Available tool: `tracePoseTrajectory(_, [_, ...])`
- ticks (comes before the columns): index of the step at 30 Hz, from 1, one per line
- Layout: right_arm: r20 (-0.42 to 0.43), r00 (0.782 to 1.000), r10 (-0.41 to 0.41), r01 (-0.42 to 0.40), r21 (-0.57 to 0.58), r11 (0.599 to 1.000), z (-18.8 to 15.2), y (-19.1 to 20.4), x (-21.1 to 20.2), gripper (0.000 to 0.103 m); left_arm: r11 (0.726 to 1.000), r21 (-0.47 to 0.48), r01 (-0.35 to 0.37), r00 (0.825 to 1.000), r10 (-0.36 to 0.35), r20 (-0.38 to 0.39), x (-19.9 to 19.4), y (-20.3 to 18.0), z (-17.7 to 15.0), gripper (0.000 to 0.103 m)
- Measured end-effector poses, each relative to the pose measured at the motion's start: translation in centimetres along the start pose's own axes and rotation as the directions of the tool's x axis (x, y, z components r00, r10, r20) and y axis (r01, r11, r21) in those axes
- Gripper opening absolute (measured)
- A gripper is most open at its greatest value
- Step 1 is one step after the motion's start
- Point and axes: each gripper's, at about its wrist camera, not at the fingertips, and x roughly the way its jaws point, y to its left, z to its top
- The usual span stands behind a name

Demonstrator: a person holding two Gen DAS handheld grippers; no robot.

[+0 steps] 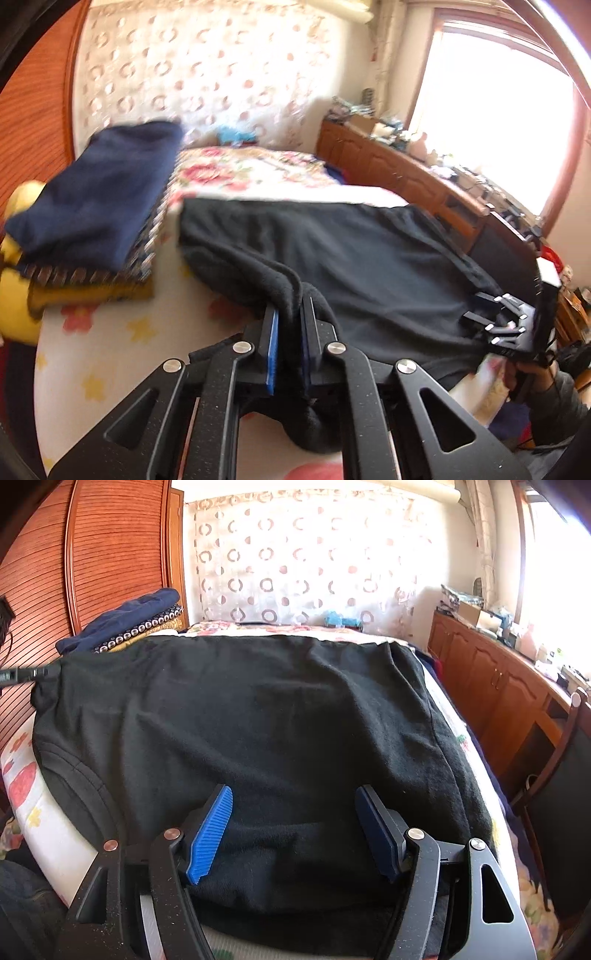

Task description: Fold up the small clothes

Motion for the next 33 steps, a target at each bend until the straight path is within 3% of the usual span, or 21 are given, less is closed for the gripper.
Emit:
tracePoseTrajectory(6, [-0.014, 1.0, 0.011, -0.011, -0.006, 1.0, 0.0, -0.8, -0.4, 0.071, 0.992, 0.098, 0.078, 0.996, -0.082, 0.029, 0.8, -5.2, 3.1, 0.011])
tracePoseTrajectory(13, [0.003, 1.0, 0.018, -0.018, -0.014, 1.0, -0.2, -0.6, -0.4, 0.073, 0.978, 0.159, 0.139, 0.989, -0.143, 0.02, 1.7, -8.7, 5.0, 0.011])
tracePoseTrajectory(25, [0.042, 0.994, 0.104, -0.103, -0.027, 0.994, -0.9, -1.1, -0.4, 0.079, 0.974, 0.176, 0.14, 0.99, -0.139, -0.019, 3.4, -10.6, 4.7, 0.011])
tracePoseTrajectory(33, [0.029, 0.996, 0.08, -0.08, -0.007, 0.997, -1.1, -0.9, -0.6, 0.078, 0.966, 0.214, 0.144, 0.99, -0.142, -0.025, 4.3, -12.9, 6.1, 0.011])
